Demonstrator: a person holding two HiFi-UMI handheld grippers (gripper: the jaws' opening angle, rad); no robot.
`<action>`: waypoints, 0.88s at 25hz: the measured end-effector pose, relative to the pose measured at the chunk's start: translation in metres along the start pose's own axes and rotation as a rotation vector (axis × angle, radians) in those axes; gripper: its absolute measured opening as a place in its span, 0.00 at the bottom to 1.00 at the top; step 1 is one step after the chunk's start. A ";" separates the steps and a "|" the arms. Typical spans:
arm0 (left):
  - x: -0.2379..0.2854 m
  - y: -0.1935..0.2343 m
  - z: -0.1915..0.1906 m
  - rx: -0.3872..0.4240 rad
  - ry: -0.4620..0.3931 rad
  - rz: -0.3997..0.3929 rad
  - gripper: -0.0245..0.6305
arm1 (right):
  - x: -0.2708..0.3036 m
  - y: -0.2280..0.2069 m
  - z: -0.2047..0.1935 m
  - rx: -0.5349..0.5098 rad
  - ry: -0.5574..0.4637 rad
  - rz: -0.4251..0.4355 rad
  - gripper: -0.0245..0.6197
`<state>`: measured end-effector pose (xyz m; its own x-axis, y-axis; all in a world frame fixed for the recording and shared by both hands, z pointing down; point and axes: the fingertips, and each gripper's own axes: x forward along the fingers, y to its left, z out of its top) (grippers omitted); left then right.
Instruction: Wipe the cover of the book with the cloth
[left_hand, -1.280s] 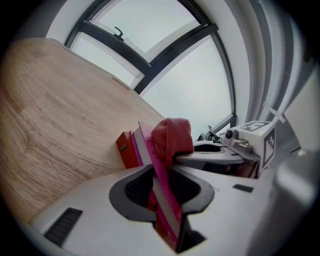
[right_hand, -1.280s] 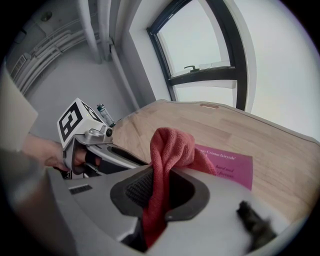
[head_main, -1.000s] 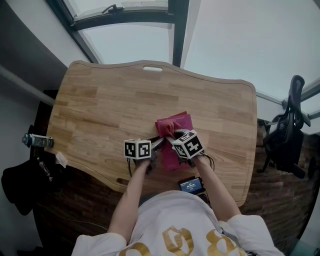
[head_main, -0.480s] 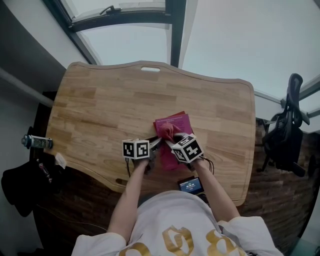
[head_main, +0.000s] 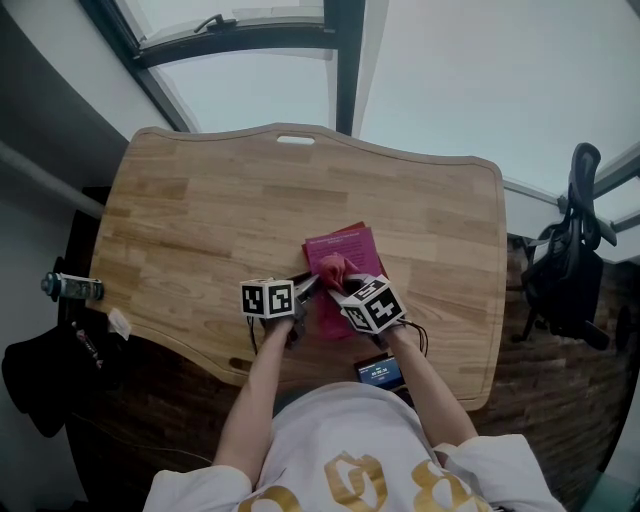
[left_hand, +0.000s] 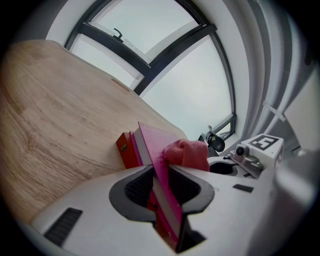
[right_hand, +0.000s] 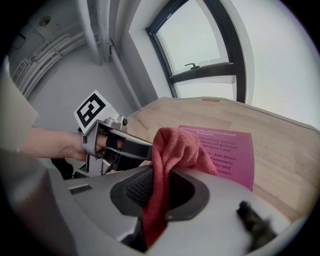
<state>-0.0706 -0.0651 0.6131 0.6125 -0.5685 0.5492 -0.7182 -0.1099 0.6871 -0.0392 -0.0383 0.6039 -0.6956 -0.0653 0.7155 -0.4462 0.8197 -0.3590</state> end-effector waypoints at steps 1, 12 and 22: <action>0.000 0.000 0.000 -0.001 -0.001 0.000 0.19 | -0.001 0.001 -0.001 0.002 0.002 0.003 0.15; -0.001 0.001 0.000 0.000 -0.011 -0.001 0.19 | -0.008 0.015 -0.017 0.010 0.011 0.022 0.15; 0.000 -0.001 0.000 0.005 -0.009 -0.001 0.19 | -0.015 0.018 -0.027 0.008 0.016 0.036 0.15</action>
<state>-0.0702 -0.0649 0.6122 0.6103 -0.5755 0.5444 -0.7191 -0.1142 0.6854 -0.0217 -0.0079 0.6028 -0.7024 -0.0266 0.7113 -0.4255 0.8168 -0.3896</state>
